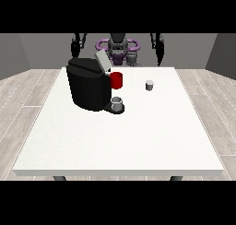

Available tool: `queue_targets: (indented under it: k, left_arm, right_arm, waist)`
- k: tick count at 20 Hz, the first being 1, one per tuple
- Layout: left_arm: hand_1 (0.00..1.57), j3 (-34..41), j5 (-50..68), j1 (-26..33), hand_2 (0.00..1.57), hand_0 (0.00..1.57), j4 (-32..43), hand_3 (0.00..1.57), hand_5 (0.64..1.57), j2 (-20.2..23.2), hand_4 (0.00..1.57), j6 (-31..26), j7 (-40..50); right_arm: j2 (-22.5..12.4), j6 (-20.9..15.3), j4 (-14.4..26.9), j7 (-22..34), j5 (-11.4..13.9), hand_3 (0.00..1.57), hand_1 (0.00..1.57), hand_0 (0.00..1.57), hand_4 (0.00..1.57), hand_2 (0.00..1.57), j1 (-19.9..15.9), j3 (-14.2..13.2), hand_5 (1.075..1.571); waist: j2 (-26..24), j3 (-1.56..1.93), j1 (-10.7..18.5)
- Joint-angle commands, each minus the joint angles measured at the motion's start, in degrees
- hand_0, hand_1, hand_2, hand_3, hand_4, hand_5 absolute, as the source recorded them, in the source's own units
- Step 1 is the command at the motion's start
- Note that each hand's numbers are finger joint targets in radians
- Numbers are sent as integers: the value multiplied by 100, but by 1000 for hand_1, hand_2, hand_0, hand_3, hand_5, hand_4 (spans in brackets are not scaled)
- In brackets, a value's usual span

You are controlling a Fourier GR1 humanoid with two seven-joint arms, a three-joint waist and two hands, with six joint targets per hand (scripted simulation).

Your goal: Insert the coffee pod into the coffee machine and close the lid

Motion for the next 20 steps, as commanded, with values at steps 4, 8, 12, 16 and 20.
queue_targets:
  k: [4, 8, 12, 16, 20]
  left_arm:
    - [0, -17, -313, 67, 0, 0, 5, 0, 1571, 715, 0, -675, -540]
    - [0, -701, -1135, 267, 0, 0, -133, 0, 1571, 760, 0, -639, -1188]
    - [0, -738, -1380, 161, 0, 0, -164, 0, 1571, 943, 0, -799, -1224]
    - [0, -118, -1304, -498, 0, 0, 340, 0, 1571, 1622, 0, -1213, -775]
    - [0, 187, -1394, -1034, 0, 0, 1018, 0, 1571, 1838, 0, -1377, -694]
  right_arm:
    - [7, -31, 89, 130, -36, 0, 0, 0, 0, 0, -2, -112, 1571]
    - [-14, -886, 368, -286, 704, 0, 0, 0, 0, 0, -45, -318, 1571]
    - [-62, -1113, 402, 143, 893, 0, 0, 0, 0, 0, -481, -374, 1571]
    - [-99, -826, 312, -129, 792, 0, 0, 0, 0, 0, -438, -266, 1571]
    - [116, -882, 220, -99, 961, 0, 0, 0, 0, 0, -468, 39, 1571]
  waist:
    - [-258, -40, 103]
    - [-206, -42, 120]
    - [-149, -40, 283]
    - [117, -38, -135]
    - [302, -40, -387]
